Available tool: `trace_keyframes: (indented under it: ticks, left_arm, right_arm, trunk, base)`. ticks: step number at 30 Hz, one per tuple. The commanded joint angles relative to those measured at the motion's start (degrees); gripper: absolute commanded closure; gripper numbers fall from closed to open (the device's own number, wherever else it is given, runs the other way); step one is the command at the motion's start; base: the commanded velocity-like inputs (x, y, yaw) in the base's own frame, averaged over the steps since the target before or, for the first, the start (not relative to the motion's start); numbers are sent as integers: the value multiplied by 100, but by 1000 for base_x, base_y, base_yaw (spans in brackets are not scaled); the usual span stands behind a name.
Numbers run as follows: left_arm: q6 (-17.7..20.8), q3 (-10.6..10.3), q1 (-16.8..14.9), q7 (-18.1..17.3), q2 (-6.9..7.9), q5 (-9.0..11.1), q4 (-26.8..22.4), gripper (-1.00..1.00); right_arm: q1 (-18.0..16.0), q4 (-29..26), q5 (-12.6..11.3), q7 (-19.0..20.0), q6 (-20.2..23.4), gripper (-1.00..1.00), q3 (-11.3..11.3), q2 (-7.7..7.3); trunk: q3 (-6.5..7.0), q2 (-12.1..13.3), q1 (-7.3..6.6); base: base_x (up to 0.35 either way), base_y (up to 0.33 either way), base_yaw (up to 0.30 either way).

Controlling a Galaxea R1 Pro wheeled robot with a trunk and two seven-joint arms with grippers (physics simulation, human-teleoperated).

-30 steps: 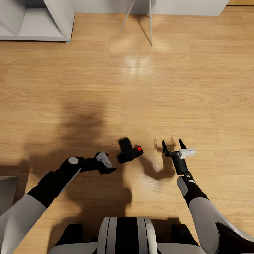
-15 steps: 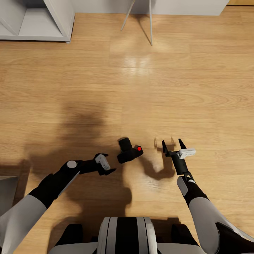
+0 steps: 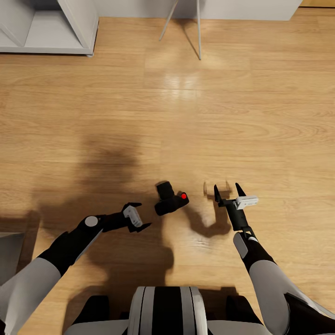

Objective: Attach the digital camera to the camera tripod in the bedroom.

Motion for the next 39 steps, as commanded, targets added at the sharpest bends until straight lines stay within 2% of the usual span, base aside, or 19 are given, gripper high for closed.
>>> trace_keyframes:
  ticks: [1, 7, 16, 31, 39]
  left_arm:
    - [-19, -20, -5, 1, 6, 29, 4, -100]
    - [-242, -16, -7, 1, -6, 31, 107, -100]
    - [-309, -15, -8, 1, -126, 32, 163, -100]
    - [-314, 21, -9, 23, -434, 40, 381, -100]
    - [-307, 13, -9, 456, -497, 36, 416, -100]
  right_arm:
    - [-4, 2, -35, 59, 0, -100, -28, 5]
    - [-4, 2, -36, 59, 0, -100, -28, 4]
    - [-4, 2, -36, 59, 0, -100, -28, 4]
    - [-4, 3, -34, 59, 0, -100, -28, 6]
    - [-4, 2, -36, 59, 0, -100, -28, 7]
  trunk:
    - [-3, -1, -1]
    - [-3, -1, -1]
    - [-3, -1, -1]
    - [-3, -1, -1]
    - [-3, -1, -1]
  base:
    - [0, 0, 0]
    - [0, 0, 0]
    - [0, 0, 0]
    - [0, 0, 0]
    - [0, 0, 0]
